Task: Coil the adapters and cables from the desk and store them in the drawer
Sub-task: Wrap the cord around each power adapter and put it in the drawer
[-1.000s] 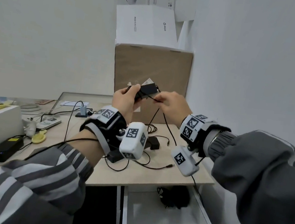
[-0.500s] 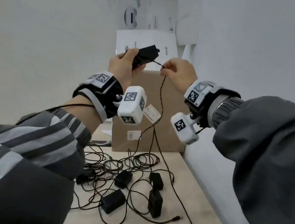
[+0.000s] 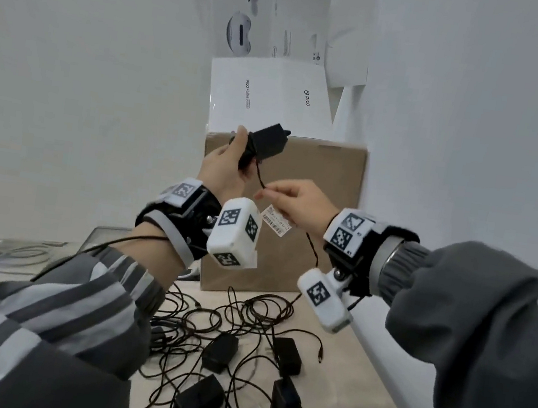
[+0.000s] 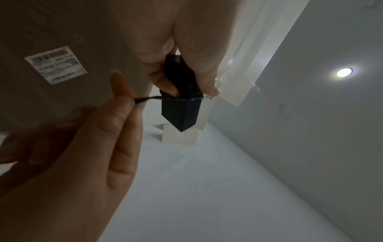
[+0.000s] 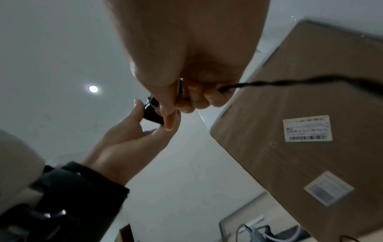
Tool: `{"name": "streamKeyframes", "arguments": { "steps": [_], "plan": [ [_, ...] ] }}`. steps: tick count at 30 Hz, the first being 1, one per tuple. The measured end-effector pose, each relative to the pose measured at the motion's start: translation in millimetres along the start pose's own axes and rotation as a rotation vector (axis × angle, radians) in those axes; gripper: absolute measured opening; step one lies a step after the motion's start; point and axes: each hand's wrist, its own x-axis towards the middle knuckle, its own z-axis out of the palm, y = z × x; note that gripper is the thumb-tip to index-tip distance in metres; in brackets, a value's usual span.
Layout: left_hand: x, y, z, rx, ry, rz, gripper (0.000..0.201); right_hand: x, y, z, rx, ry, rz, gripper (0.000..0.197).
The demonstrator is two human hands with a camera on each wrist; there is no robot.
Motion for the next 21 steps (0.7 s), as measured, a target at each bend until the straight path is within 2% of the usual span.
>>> {"name": "streamKeyframes", "arguments": {
  "steps": [2, 5, 9, 12, 15, 18, 21],
  "plan": [
    [-2.4, -9.9, -5.5, 0.135, -0.025, -0.052, 0.037, -4.9, 11.4, 4.3, -0.032, -0.027, 0.023, 0.019],
    [-5.3, -20.8, -15.5, 0.289, -0.127, -0.104, 0.041, -11.5, 31.6, -3.6, -0.131, -0.047, 0.093, 0.031],
    [-7.3, -35.0, -35.4, 0.577, -0.321, -0.205, 0.054, -16.5, 53.4, -23.2, -0.232, -0.106, 0.177, 0.026],
    [-11.0, -48.0, -45.7, 0.715, -0.532, -0.289, 0.071, -10.6, 58.7, -34.2, -0.298, -0.135, 0.248, 0.025],
    [-15.2, -52.7, -43.4, 0.928, -0.668, -0.244, 0.073, -4.6, 50.8, -35.4, -0.403, -0.271, 0.291, 0.019],
    [-16.7, -56.6, -38.8, 1.262, -0.67, -0.116, 0.06, -1.4, 41.1, -34.8, -0.485, -0.376, 0.367, 0.024],
    [-16.4, -67.3, -41.2, 1.373, -0.546, -0.077, 0.054, -0.8, 37.1, -31.6, -0.455, -0.348, 0.414, 0.025]
  ]
}}
